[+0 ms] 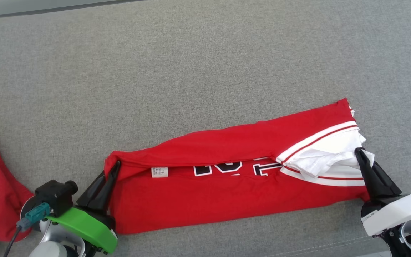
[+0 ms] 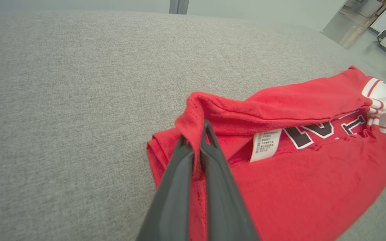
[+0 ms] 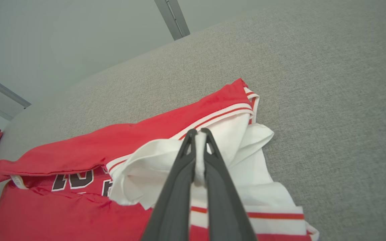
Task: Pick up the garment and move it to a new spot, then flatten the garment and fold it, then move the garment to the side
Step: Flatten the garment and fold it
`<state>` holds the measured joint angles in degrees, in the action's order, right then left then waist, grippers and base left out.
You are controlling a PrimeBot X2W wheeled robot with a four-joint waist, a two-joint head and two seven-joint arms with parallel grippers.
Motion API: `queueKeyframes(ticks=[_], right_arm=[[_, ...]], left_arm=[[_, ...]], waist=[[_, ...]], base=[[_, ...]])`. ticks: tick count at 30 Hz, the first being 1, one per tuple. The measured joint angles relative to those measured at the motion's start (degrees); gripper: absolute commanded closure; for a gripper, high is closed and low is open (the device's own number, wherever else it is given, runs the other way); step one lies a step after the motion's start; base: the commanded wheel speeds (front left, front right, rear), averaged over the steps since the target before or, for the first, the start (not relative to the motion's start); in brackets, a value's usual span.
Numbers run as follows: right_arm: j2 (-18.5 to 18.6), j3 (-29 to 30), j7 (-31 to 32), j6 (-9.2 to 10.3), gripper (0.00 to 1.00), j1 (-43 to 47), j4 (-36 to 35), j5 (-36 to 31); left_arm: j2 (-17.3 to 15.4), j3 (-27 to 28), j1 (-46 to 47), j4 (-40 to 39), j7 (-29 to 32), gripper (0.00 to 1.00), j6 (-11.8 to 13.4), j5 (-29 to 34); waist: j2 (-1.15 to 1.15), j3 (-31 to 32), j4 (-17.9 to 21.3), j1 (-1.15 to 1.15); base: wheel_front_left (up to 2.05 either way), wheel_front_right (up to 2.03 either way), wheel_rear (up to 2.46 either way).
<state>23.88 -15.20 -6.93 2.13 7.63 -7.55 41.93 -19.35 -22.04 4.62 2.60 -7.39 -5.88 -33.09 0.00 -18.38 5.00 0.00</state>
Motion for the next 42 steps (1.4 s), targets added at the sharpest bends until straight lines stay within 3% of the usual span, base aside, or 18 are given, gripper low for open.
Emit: queueKeyframes(ticks=[4, 6, 8, 9, 10, 11, 20, 25, 31, 42], right_arm=[[0.02, 0.49, 0.04, -0.03, 1.0, 0.24, -0.69, 1.03], [0.19, 0.26, 1.11, -0.09, 1.0, 0.55, -0.54, 1.12], [0.64, -0.14, 1.9, -0.11, 1.0, 1.14, 0.0, 1.6], [0.77, -0.44, 2.18, -0.1, 0.64, 1.2, 0.49, 1.55], [0.94, -0.74, 2.31, -0.1, 0.17, 1.25, 0.85, 1.44], [1.11, -0.93, 2.52, -0.1, 0.0, 1.24, 1.05, 1.35], [1.38, 1.19, 3.11, -0.54, 0.0, 1.23, 0.86, 3.41], [1.44, 5.1, 2.36, 0.4, 0.0, -0.81, 1.78, 4.72], [1.4, 4.44, 4.64, 0.57, 0.0, -3.87, 7.47, 5.89], [-0.88, 1.47, 8.78, 0.35, 0.0, -9.44, 16.9, 8.05]], left_arm=[[0.01, -0.11, -0.82, -0.27, -1.29, 0.97, -0.1, 0.01], [-0.01, -0.54, -1.71, -0.18, -1.76, 0.81, -0.14, 0.15], [-0.12, -1.18, -1.71, 0.1, -1.76, 0.46, -0.15, 1.44], [-0.42, -1.54, -1.72, 0.36, -1.79, 0.07, -0.15, 2.2], [-0.79, -1.78, -1.74, 0.59, -1.8, 0.0, -0.15, 2.66], [-1.33, -2.03, -1.78, 0.85, -1.79, 0.0, -0.15, 3.37], [-5.41, -1.62, -3.8, 2.27, -3.11, 0.0, 1.88, 9.78], [-5.65, 2.11, -5.63, 2.2, -5.55, 0.0, 6.89, 12.55], [-3.19, 5.57, -5.15, -0.53, -6.88, 0.0, 11.47, 14.27], [1.23, 10.02, -3.42, -5.75, -7.05, 0.0, 11.96, 15.59]], waist=[[0.0, 0.09, 0.1, 0.0], [0.0, 0.12, 0.55, 0.0], [0.0, 0.12, 0.7, 0.0], [0.0, 0.1, 0.76, 0.0], [0.0, 0.08, 0.82, 0.0], [0.0, 0.05, 0.88, 0.0], [0.0, -0.42, 1.24, 0.0], [0.0, -1.07, 1.68, 0.0], [0.0, -1.84, 0.91, 0.0], [0.0, -2.66, -2.81, 0.0]], base=[[0.0, 0.0, 0.0], [0.0, 0.0, 0.0], [0.0, 0.0, 0.0], [0.0, 0.0, 0.0], [0.0, 0.0, 0.0], [0.0, 0.0, 0.0], [0.0, 0.0, 0.0], [0.0, 0.0, 0.0], [0.0, 0.0, 0.0], [0.0, 0.0, 0.0]])
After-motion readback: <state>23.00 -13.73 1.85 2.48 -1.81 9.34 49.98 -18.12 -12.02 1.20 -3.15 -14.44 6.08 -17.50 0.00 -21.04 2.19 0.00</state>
